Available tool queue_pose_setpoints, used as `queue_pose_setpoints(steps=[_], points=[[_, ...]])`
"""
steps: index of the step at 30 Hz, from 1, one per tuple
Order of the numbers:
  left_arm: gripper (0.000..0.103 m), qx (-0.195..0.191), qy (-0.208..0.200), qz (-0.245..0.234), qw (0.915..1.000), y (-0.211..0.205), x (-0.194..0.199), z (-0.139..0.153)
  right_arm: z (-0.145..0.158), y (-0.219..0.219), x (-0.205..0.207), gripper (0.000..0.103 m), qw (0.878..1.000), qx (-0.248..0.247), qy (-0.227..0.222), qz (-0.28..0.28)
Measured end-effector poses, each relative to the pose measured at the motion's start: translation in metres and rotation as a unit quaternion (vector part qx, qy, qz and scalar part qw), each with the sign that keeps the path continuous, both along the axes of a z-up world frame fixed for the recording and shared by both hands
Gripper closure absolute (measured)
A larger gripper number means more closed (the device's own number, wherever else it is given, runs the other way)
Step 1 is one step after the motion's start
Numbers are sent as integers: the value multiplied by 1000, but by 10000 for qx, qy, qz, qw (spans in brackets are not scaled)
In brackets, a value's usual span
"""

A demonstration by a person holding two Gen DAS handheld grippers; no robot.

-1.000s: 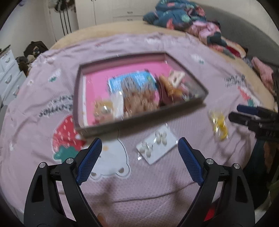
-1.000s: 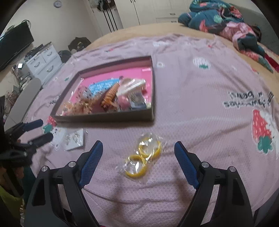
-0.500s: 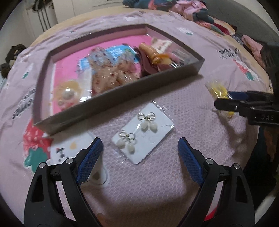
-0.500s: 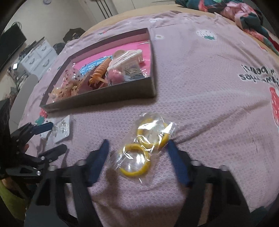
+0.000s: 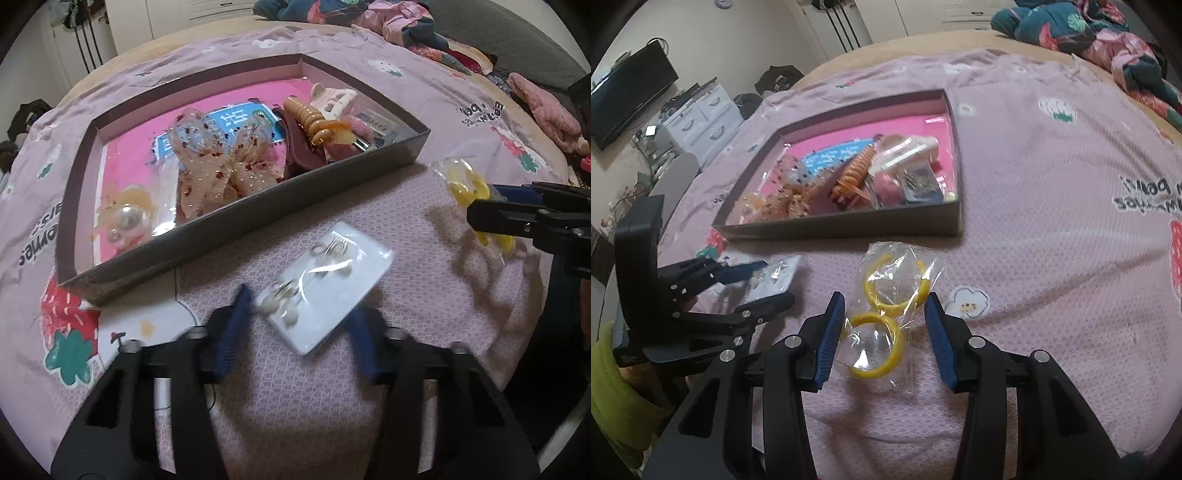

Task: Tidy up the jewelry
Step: 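Grasp the pearl earring card with the left gripper while the right grasps the yellow ties bag, then carry the earring card and yellow ties bag into the tray and open both grippers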

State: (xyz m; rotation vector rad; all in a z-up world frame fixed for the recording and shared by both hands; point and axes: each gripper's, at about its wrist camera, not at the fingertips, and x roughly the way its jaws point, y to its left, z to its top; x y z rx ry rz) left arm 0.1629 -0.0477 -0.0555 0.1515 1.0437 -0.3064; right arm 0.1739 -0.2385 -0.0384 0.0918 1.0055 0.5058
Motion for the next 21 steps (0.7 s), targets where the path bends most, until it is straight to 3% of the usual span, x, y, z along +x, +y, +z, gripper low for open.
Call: queue_pose_setpoints(steps=[10, 21], points=[[82, -298, -153, 97, 9994, 8, -20, 21, 28, 11, -11, 60, 9993, 72, -295, 225], [83, -551, -584, 573, 9951, 41, -36, 64, 59, 26, -19, 60, 9967, 169, -637, 468]])
